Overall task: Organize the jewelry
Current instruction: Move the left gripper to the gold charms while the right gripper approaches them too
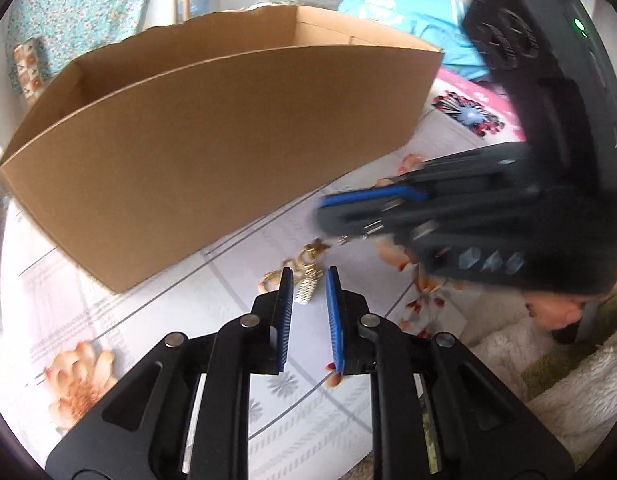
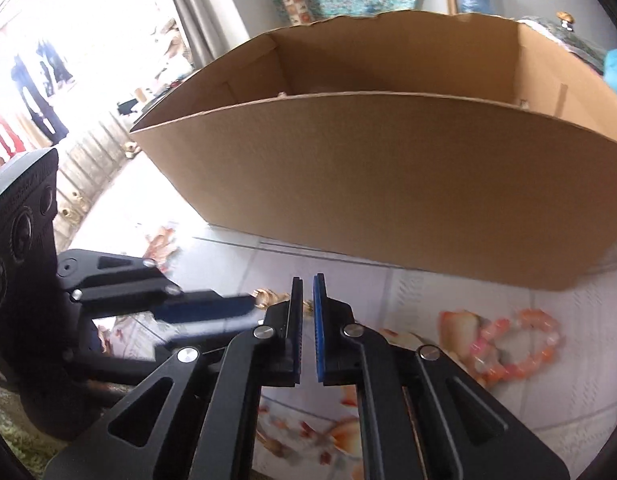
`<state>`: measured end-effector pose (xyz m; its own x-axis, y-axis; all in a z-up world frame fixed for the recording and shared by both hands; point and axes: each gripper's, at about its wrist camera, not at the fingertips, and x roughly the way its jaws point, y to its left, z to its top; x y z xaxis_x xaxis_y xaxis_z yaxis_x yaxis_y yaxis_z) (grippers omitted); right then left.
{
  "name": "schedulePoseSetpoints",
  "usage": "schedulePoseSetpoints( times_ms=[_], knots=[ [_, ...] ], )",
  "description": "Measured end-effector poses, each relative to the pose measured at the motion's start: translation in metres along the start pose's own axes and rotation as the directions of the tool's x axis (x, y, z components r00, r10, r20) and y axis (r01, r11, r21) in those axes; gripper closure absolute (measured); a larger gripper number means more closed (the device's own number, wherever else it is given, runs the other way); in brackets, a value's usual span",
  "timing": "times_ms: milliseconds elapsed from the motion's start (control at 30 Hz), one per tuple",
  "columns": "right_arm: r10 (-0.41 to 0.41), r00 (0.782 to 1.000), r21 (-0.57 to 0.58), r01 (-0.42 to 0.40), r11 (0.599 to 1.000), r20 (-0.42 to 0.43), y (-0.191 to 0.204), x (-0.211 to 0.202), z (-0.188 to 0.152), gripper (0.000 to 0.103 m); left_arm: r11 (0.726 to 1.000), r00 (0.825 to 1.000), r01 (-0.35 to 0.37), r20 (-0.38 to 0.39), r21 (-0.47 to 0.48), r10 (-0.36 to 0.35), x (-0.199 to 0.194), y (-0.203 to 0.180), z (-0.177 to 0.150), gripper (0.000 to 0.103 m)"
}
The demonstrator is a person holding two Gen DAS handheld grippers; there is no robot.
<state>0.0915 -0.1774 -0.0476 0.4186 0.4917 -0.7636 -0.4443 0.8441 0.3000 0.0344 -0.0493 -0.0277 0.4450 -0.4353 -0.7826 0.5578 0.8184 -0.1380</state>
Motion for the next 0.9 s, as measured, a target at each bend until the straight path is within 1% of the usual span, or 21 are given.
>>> schedulePoseSetpoints(
  times_ms=[67, 100, 167, 300, 367, 500, 533, 600, 667, 733, 800, 900],
  knots=[
    [0.018, 0.999, 0.001, -0.018, 1.0, -0.035, -0.002, 0.01, -0.001, 0.098, 1.0, 1.0, 0.013, -0.023, -0.001, -0.013, 0.006, 0.0, -0.001, 0.087],
    [0.026, 0.999, 0.005, -0.026, 1.0, -0.039, -0.007, 0.01, -0.004, 0.098, 1.0, 0.999, 0.012, -0.031, -0.002, -0.012, 0.007, 0.0, -0.003, 0.087],
    [0.027, 0.998, 0.022, -0.026, 0.999, -0.051, -0.006, 0.01, -0.009, 0.1, 1.0, 0.999, 0.015, -0.028, -0.006, -0.015, 0.004, 0.001, -0.006, 0.087],
    [-0.038, 0.998, 0.059, 0.041, 0.997, -0.053, -0.021, -0.006, -0.013, 0.1, 0.999, 0.999, 0.013, -0.036, -0.042, -0.015, -0.003, 0.011, -0.012, 0.087],
    [-0.052, 0.997, 0.087, 0.056, 0.995, -0.051, -0.028, -0.011, -0.014, 0.1, 0.999, 0.999, 0.007, -0.035, -0.049, -0.009, -0.005, 0.011, -0.013, 0.087],
    [0.019, 1.0, 0.099, -0.017, 0.995, -0.015, -0.027, -0.016, -0.012, 0.1, 1.0, 1.0, 0.029, 0.011, -0.012, -0.029, -0.011, 0.008, -0.007, 0.087],
    [0.028, 0.999, 0.09, -0.027, 0.996, -0.015, -0.025, -0.015, -0.011, 0.1, 1.0, 0.999, 0.03, 0.016, 0.002, -0.03, -0.015, 0.006, -0.01, 0.087],
    [0.04, 0.999, 0.079, -0.038, 0.996, -0.022, -0.021, -0.011, -0.01, 0.1, 0.999, 0.999, 0.034, 0.011, 0.019, -0.034, -0.007, 0.004, -0.007, 0.087],
    [0.044, 0.998, 0.086, -0.041, 0.995, -0.034, -0.025, -0.011, -0.008, 0.1, 0.999, 0.999, 0.05, -0.012, 0.008, -0.05, 0.001, 0.005, -0.008, 0.087],
    [0.041, 0.998, 0.103, -0.037, 0.994, -0.037, -0.028, -0.013, -0.01, 0.1, 0.998, 0.998, 0.067, -0.008, 0.003, -0.067, -0.002, 0.005, -0.009, 0.087],
    [0.036, 0.999, 0.127, -0.032, 0.991, -0.028, -0.028, -0.017, -0.01, 0.1, 0.995, 0.995, 0.1, -0.021, -0.002, -0.1, -0.006, 0.007, -0.013, 0.087],
    [0.035, 0.999, 0.183, -0.034, 0.983, -0.005, -0.039, -0.033, -0.017, 0.1, 0.989, 0.989, 0.145, -0.034, -0.035, -0.146, -0.006, 0.011, -0.018, 0.087]
  ],
)
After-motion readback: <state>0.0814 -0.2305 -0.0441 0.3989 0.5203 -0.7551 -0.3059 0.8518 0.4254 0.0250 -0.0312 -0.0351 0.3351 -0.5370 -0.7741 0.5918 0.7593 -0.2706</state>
